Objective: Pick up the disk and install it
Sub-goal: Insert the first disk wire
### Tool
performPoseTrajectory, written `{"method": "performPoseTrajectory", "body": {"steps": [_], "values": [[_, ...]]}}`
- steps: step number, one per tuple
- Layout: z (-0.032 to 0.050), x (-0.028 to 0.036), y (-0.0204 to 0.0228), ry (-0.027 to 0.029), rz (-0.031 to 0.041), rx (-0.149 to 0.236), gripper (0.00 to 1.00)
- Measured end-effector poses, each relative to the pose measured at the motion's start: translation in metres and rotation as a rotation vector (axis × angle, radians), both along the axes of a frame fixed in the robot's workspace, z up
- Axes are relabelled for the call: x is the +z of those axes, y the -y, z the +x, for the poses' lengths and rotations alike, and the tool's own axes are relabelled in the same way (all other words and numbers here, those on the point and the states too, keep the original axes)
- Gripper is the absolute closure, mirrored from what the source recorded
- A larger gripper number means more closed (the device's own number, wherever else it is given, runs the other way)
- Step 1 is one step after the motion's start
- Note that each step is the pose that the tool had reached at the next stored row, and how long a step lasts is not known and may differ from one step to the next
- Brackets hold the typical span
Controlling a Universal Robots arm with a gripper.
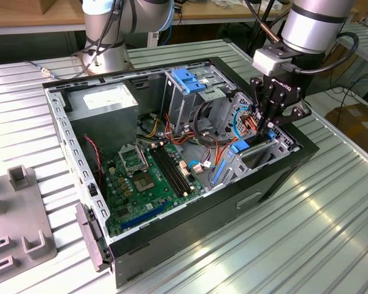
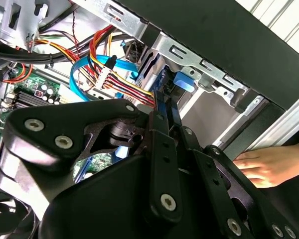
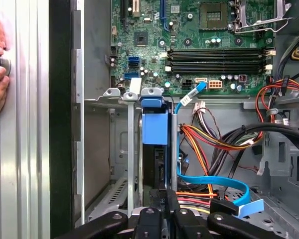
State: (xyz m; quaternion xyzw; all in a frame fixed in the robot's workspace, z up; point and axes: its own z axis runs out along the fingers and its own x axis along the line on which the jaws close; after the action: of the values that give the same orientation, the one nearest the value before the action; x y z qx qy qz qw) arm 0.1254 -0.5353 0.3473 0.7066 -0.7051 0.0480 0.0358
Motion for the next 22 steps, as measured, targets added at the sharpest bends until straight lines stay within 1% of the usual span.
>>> {"method": "performPoseTrajectory", "body": {"steps": [2,4,6,9,13,22], "values": [[0.0,-0.0003,0.0013,0.0,0.0001,0.0,0.84],[0.0,-0.0012,0.0014,0.0,-0.0001,0.0,0.84],[0.0,-0.0013,0.0009,0.0,0.0,0.0,0.84],[0.0,-0.0014,-0.0022,0.0,-0.0009,0.0,0.84],[-0.0002,-0.001,-0.0027,0.0,-0.0011,0.0,0.84],[-0.0005,-0.0012,-0.0027,0.0,0.001,0.0,0.84]]}}
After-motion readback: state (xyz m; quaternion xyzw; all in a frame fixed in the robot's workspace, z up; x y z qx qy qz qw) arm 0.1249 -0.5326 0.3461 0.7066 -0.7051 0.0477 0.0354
